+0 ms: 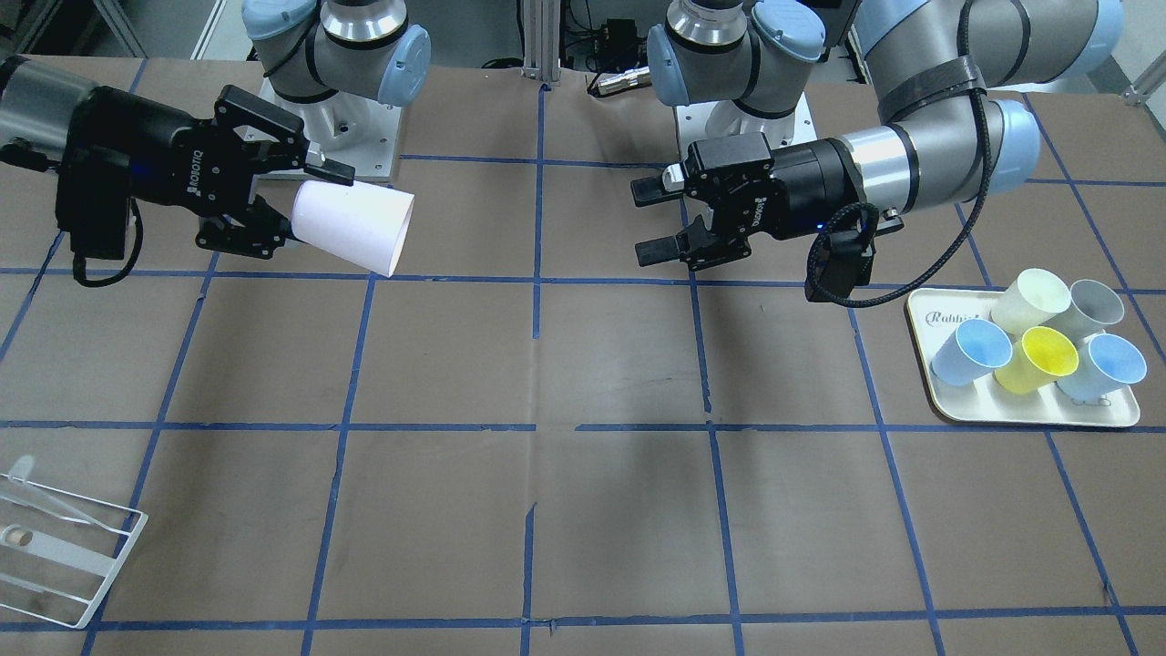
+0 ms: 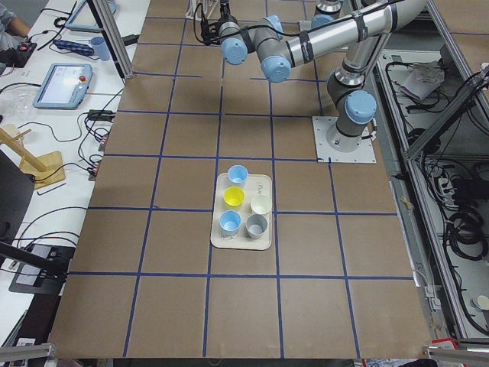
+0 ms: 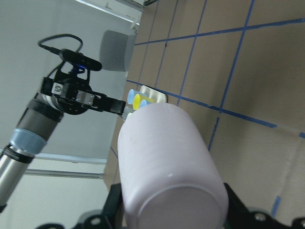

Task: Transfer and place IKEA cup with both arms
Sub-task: 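Lift the white cup off the rack with the right gripper while the left approaches, then close the left gripper on the cup's rim beside the right gripper, then open the right gripper and pull it back while the left gripper holds the cup, then carry the white cup with the left gripper down onto the cup tray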

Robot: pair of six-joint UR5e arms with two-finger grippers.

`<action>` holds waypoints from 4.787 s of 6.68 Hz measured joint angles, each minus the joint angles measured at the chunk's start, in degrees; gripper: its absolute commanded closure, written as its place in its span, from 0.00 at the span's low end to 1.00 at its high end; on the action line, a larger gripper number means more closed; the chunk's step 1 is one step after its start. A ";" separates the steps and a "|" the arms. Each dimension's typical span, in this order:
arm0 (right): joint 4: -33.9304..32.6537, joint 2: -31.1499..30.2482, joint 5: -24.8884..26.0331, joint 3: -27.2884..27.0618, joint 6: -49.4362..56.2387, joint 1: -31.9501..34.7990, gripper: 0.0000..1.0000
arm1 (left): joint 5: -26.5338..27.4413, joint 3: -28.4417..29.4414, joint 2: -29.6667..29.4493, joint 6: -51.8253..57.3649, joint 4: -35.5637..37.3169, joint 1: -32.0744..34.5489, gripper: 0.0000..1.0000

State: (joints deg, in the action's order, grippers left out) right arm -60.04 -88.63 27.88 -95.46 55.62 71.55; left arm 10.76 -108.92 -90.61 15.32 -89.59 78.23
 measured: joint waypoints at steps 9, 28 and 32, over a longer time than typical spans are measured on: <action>6.66 0.27 -15.23 -7.97 -2.93 7.58 0.80 | -5.03 0.73 -4.61 -10.83 14.83 10.18 0.00; 5.31 -0.56 4.87 -2.19 -21.38 -1.79 0.00 | 23.76 5.76 2.33 -20.63 14.73 7.80 1.00; -6.81 -5.26 31.38 2.54 -45.25 1.56 0.00 | 55.36 10.40 4.74 -5.08 7.60 4.35 1.00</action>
State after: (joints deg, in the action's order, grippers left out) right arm -66.85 -93.89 59.26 -92.92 10.37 73.10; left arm 66.11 -98.53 -85.87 10.25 -82.00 82.57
